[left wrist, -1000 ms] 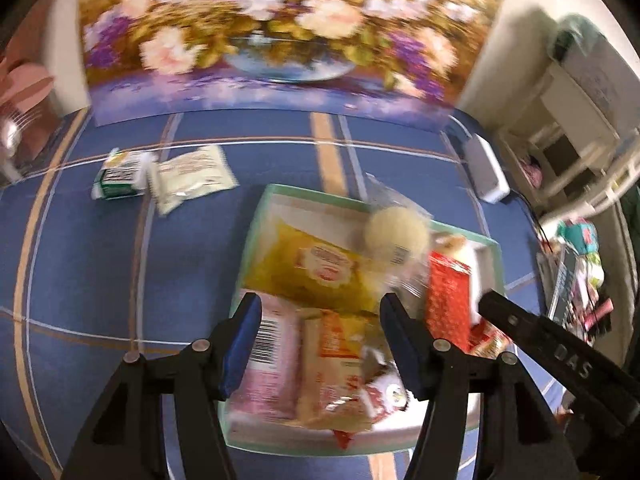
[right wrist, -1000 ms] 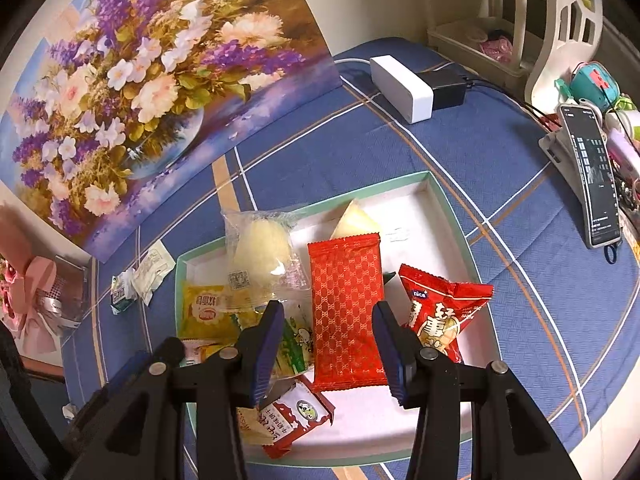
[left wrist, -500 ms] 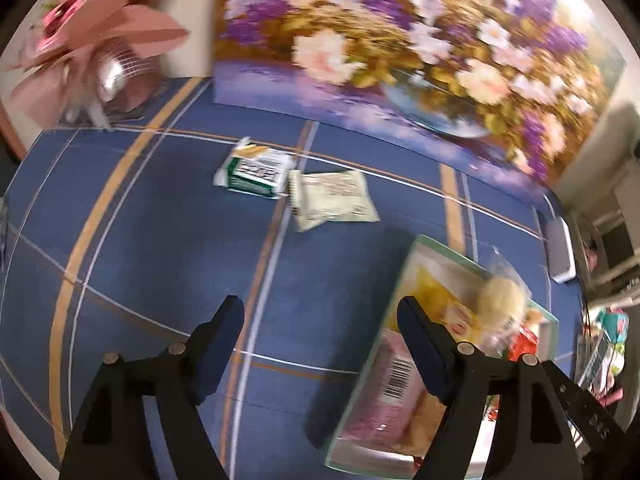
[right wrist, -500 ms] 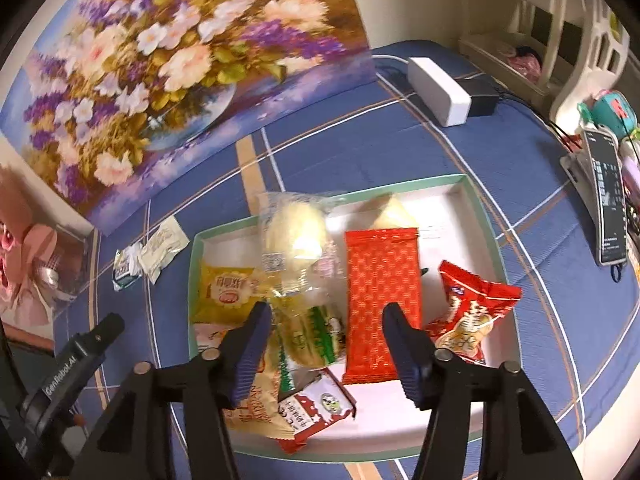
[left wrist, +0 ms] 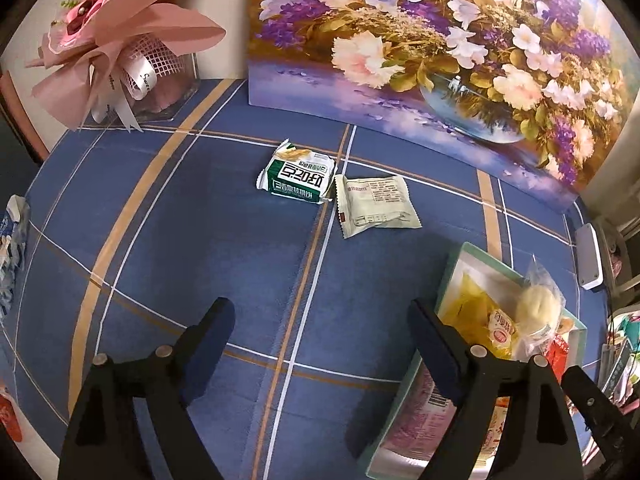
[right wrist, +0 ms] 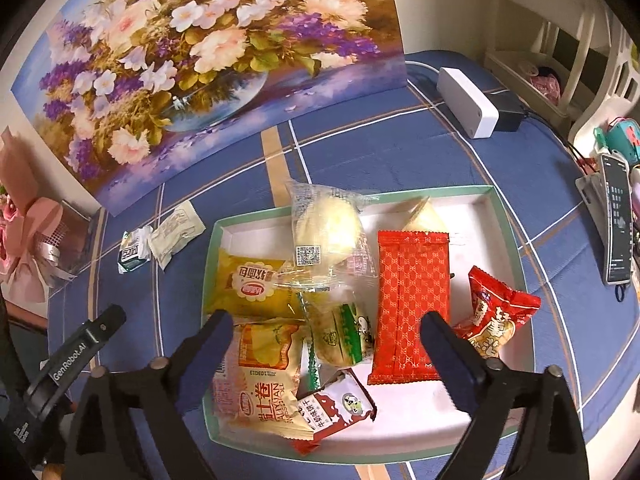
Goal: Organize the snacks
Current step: 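Withdraw both tools from the tray toward the remaining snacks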
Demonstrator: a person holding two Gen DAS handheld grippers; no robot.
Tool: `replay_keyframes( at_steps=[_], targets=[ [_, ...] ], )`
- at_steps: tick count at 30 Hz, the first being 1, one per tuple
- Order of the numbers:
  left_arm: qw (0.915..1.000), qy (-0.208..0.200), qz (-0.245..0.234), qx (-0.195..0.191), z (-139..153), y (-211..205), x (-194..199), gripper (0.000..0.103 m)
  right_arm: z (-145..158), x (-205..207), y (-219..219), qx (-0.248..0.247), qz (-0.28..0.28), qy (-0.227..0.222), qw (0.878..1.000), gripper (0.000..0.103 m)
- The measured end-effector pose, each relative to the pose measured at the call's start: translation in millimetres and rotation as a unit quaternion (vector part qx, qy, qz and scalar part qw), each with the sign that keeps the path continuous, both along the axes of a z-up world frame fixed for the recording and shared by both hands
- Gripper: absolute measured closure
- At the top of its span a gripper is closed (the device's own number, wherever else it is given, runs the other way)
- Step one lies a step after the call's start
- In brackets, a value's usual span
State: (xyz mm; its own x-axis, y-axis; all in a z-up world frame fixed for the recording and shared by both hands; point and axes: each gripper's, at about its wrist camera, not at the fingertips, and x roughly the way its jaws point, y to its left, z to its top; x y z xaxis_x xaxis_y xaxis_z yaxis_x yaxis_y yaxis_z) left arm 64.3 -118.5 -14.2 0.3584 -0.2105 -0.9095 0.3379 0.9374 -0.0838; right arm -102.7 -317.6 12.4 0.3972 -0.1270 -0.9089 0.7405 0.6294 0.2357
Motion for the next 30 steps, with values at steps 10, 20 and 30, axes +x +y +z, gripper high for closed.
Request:
replay_keyframes(
  at_steps=[10, 20, 30],
  targets=[
    [0.9999, -0.011, 0.005, 0.007, 0, 1, 0, 0.0, 1, -1, 0, -0.01, -0.002, -0.004, 1.0, 0.0],
    [0.9998, -0.014, 0.01, -0.009, 2, 9, 6, 0.0, 2, 0, 3, -0.014, -0.002, -0.019, 1.0, 0.0],
    [0.9983, -0.039, 0.03, -0.03, 13, 35, 21, 0.0, 8, 18, 18, -0.023, 0.023, -0.025, 0.999, 0.0]
  ],
)
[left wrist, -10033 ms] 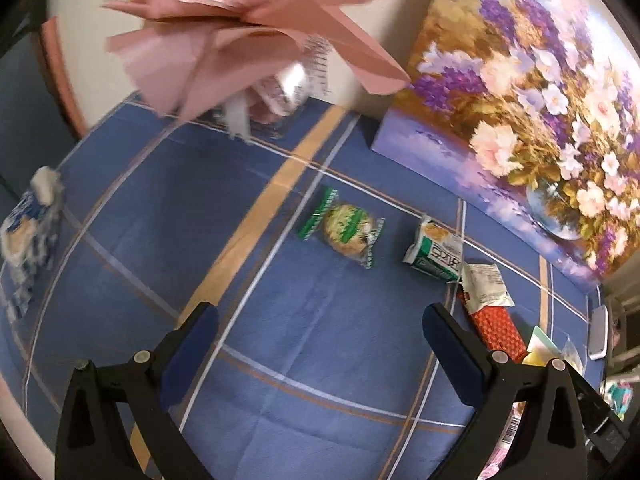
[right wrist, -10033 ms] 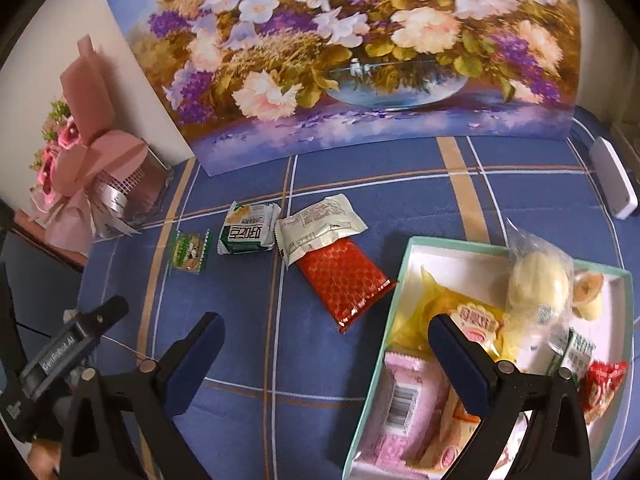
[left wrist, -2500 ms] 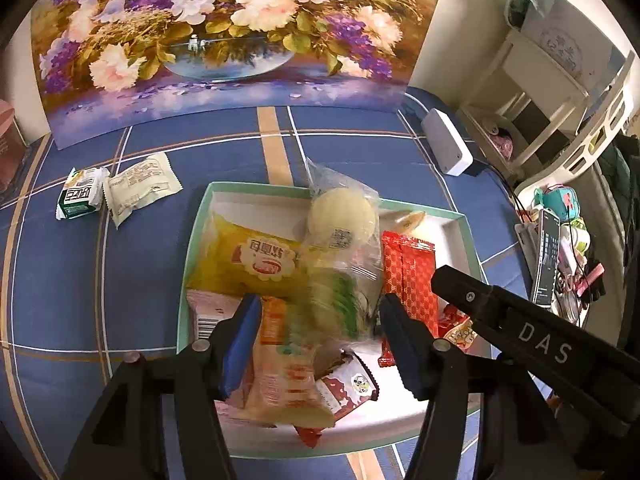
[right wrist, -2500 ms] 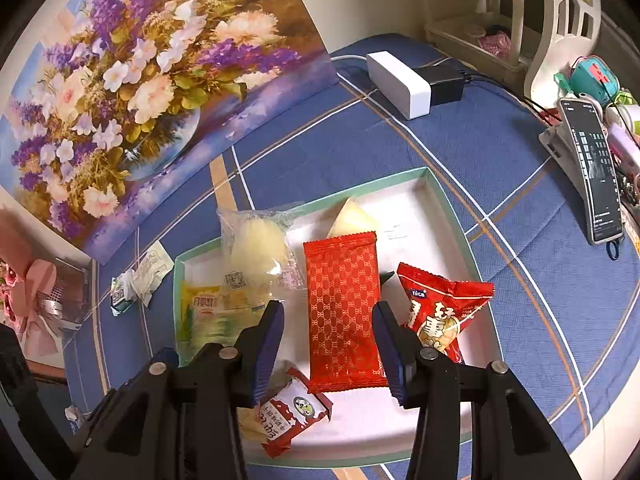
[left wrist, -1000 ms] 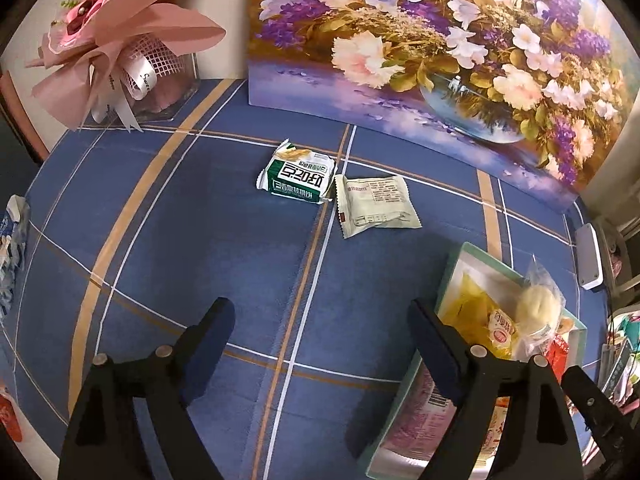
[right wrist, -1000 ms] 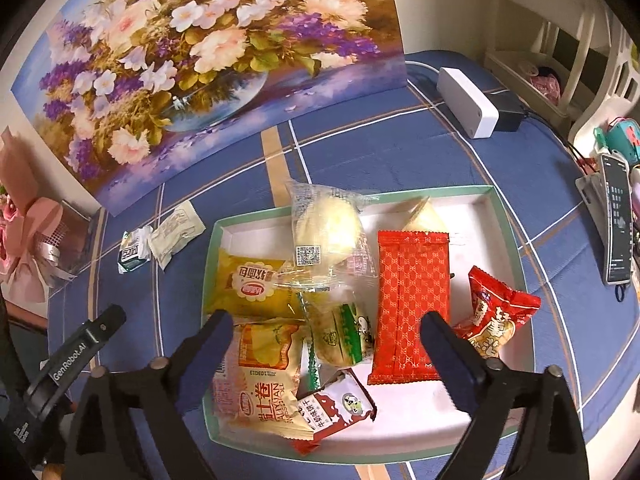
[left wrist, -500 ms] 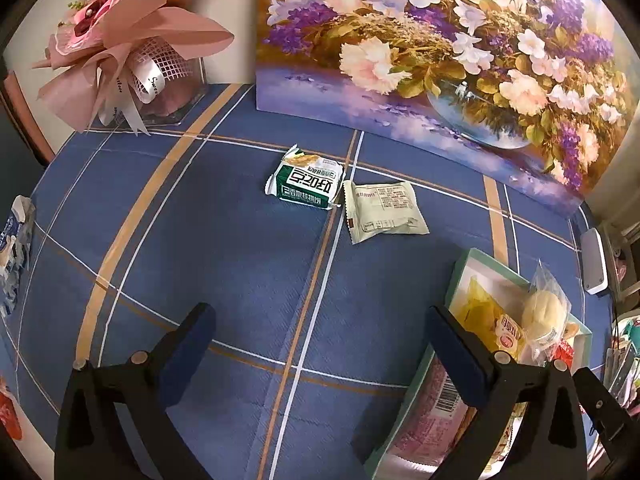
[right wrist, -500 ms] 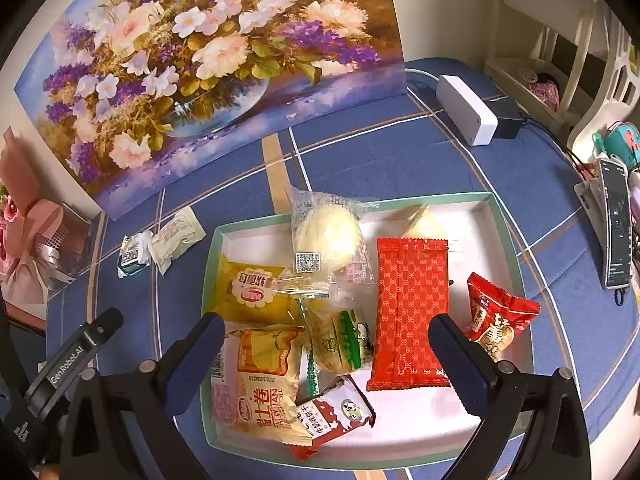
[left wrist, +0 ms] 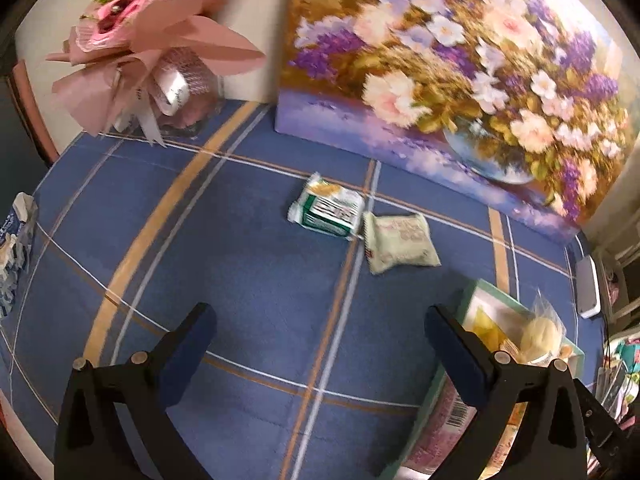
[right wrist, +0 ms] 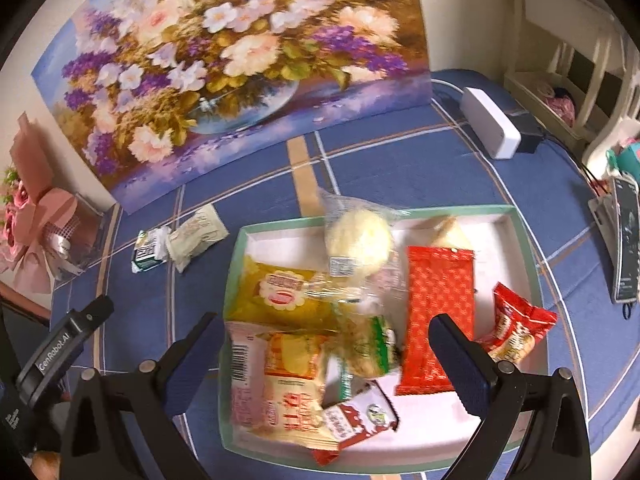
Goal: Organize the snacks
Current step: 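Withdraw both tools from the tray toward the remaining snacks, then grasp green-and-white box pack with left tool while right tool grasps white printed pouch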
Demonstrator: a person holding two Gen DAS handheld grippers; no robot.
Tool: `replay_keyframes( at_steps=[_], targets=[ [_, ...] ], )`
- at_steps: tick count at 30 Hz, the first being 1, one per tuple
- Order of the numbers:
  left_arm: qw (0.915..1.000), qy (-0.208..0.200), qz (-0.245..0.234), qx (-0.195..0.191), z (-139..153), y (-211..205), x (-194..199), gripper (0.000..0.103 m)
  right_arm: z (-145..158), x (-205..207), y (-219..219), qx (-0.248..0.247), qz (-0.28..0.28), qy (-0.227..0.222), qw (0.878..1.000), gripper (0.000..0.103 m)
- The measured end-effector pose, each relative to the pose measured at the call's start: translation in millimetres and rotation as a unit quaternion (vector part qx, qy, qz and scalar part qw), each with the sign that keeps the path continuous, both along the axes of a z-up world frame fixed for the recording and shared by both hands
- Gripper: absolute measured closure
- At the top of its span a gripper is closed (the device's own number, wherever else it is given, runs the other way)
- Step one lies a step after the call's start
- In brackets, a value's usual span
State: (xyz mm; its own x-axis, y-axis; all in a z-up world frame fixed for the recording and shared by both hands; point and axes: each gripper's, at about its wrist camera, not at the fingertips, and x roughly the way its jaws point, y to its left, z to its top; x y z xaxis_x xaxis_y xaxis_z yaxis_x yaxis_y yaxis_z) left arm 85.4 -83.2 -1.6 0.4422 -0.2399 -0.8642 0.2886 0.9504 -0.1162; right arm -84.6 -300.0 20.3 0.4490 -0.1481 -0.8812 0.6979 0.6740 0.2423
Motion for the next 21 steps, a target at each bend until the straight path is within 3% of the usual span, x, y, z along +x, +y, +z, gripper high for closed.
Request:
replay_keyframes(
  at_steps=[8, 14, 21],
  targets=[
    [0.9987, 0.011, 0.045, -0.022, -2, 40, 27, 0.0, 6, 37, 26, -0.004, 0.051, -0.016, 0.999, 0.0],
    [0.9969, 0.049, 0.057, -0.026, -15, 51, 44, 0.0, 0, 69, 39, 0.008, 0.084, -0.021, 0.996, 0.0],
    [0.9964, 0.079, 0.026, -0.019, -36, 42, 69, 0.0, -18, 109, 52, 0.02, 0.117, -0.01, 0.993, 0.0]
  ],
)
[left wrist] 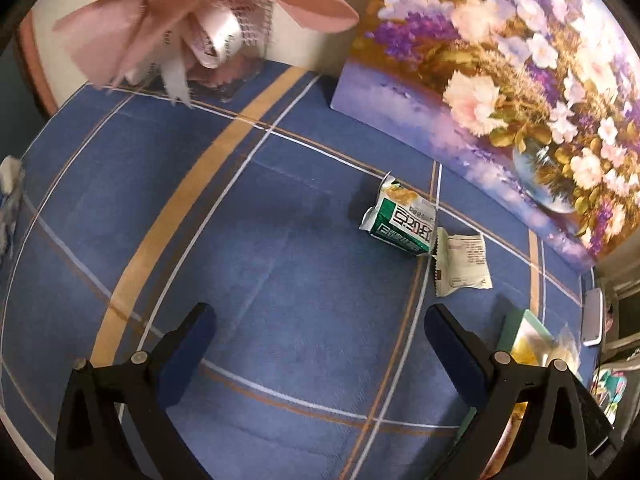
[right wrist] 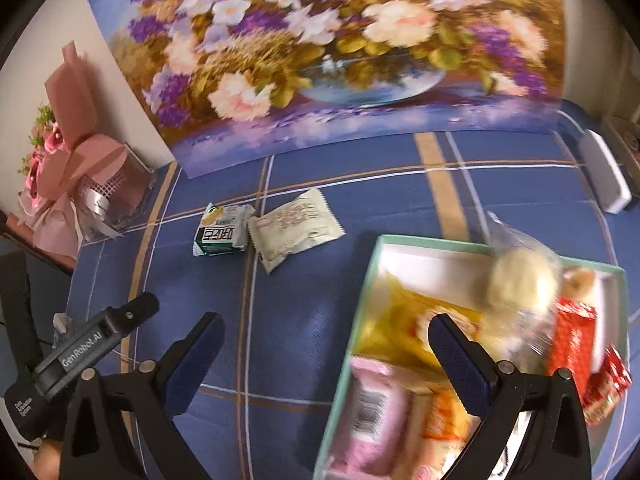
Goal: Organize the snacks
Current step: 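Grasp green-and-white box pack with left tool while right tool grasps white printed pouch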
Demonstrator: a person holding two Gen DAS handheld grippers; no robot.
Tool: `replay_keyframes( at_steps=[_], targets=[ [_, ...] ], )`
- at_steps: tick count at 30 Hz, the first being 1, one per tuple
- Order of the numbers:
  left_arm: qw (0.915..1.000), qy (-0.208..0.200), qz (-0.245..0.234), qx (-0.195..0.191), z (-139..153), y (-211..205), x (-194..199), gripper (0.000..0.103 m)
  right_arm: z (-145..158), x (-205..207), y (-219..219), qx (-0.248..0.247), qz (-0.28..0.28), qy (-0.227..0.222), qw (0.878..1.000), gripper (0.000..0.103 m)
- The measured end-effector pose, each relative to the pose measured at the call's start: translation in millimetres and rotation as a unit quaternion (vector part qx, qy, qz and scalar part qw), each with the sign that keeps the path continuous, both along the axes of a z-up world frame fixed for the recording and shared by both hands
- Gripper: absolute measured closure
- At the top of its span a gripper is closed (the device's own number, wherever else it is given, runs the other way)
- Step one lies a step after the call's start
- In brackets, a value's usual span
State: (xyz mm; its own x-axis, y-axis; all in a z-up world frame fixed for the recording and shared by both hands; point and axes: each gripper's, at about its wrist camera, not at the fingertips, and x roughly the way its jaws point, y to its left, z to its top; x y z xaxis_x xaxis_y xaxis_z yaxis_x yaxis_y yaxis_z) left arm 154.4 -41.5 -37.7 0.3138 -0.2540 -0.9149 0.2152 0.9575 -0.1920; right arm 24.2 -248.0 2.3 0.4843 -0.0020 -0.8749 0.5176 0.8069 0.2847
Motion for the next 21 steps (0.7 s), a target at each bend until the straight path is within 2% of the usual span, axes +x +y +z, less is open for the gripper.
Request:
replay_keyframes(
  at_steps=[8, 14, 21],
  targets=[
    [0.9979, 0.041, -0.043, -0.024, -13, -22, 49, 0.0, -16, 58, -2, -0.006, 0.04, 0.026, 0.999, 0.0],
    [0.996, 0.054, -0.068, -0.017, -18, -45, 79, 0.0, -38, 93, -9, -0.025, 0.068, 0.064, 0.995, 0.0],
    [0.9922, 0.07, -0.101, -0.023, -28, -76, 94, 0.001, -62, 117, -6, -0.034, 0.094, 0.089, 0.991, 0.0]
  ],
)
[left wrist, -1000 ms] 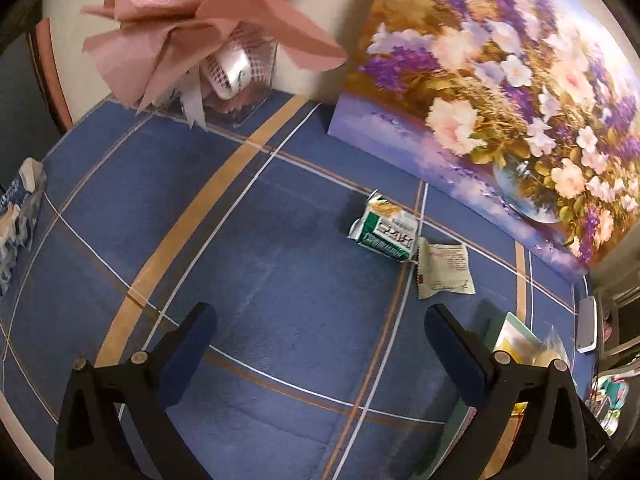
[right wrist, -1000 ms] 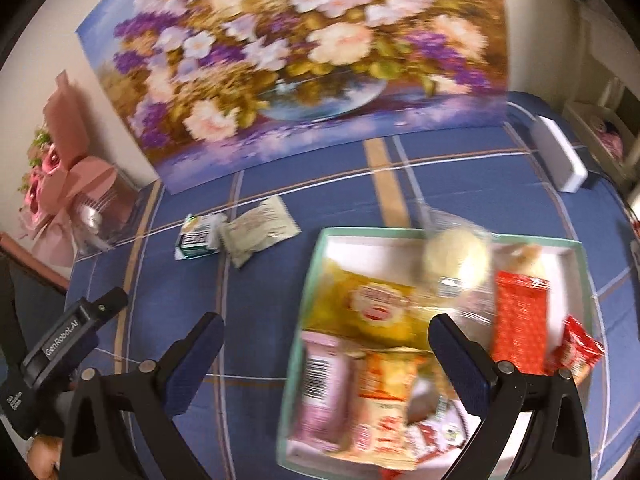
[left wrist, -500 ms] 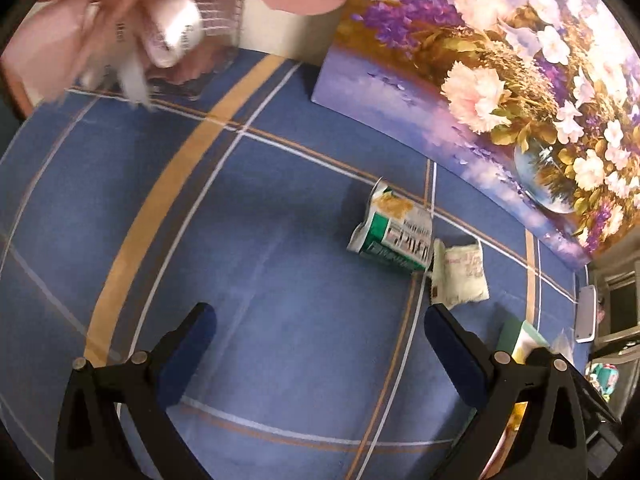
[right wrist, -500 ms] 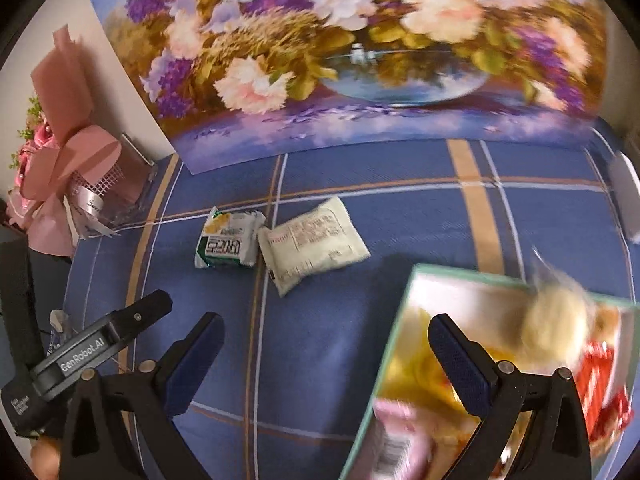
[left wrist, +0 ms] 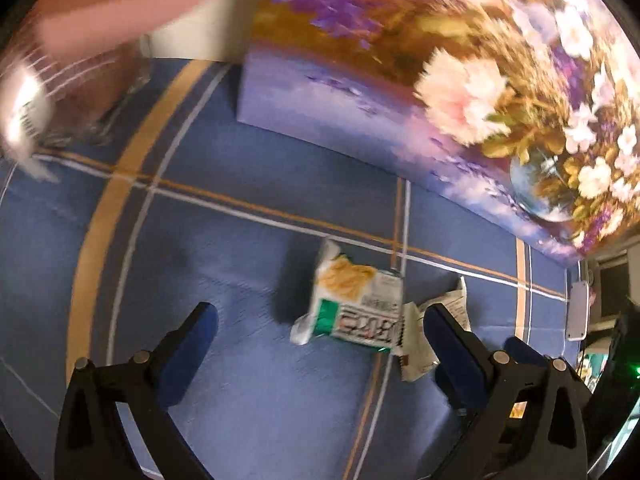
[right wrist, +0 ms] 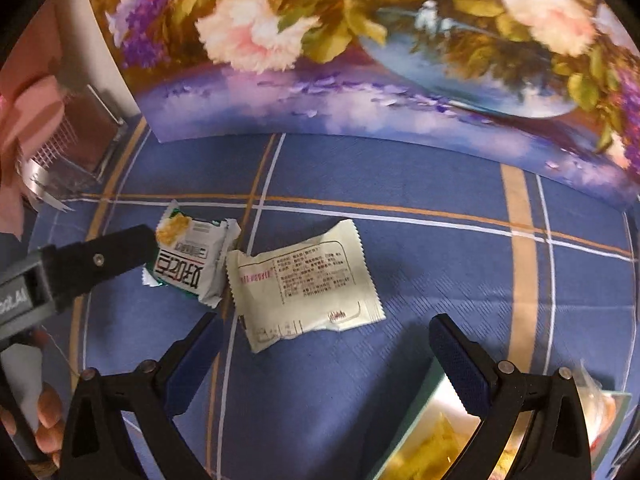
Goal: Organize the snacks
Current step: 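Grasp green-and-white box pack with left tool while right tool grasps white printed pouch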
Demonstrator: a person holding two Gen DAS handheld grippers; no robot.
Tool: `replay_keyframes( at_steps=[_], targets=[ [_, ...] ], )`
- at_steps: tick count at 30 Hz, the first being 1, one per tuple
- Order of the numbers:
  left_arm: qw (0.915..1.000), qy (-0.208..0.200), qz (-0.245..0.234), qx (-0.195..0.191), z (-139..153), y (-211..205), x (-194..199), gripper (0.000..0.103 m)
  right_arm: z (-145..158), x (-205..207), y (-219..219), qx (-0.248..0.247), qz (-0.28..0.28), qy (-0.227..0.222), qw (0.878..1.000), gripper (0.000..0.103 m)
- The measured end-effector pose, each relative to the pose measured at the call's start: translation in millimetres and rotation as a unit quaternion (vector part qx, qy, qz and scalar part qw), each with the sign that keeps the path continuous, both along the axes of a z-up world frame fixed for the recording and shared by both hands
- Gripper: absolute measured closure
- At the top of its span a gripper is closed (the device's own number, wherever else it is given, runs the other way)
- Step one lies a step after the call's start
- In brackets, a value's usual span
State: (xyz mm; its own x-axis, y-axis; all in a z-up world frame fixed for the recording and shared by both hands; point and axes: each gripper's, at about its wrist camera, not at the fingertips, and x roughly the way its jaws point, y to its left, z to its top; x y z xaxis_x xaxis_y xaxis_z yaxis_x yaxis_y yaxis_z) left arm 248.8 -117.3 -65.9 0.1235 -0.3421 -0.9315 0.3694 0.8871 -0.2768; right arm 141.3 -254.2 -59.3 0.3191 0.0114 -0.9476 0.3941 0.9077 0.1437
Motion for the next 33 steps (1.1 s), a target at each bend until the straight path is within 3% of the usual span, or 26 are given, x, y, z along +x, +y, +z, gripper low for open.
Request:
replay_keyframes(
  at_steps=[12, 20, 27, 33],
  targets=[
    [0.998, 0.011, -0.033, 0.054, -31, -40, 0, 0.001, -25, 20, 6, -0.016, 0.022, 0.023, 0.999, 0.0],
    [0.9978, 0.004, -0.028, 0.06, -35, -42, 4, 0.025, -35, 25, 8, -0.023, 0.021, 0.029, 0.999, 0.0],
    [0.9984, 0.003, -0.013, 0.055, -34, -33, 10, 0.04, -29, 19, -6, -0.025, 0.017, 0.023, 0.999, 0.018],
    [0.9987, 0.0, -0.004, 0.051, -29, -14, 4, 0.044, -24, 13, -6, -0.029, 0.02, 0.022, 0.999, 0.032]
  ],
)
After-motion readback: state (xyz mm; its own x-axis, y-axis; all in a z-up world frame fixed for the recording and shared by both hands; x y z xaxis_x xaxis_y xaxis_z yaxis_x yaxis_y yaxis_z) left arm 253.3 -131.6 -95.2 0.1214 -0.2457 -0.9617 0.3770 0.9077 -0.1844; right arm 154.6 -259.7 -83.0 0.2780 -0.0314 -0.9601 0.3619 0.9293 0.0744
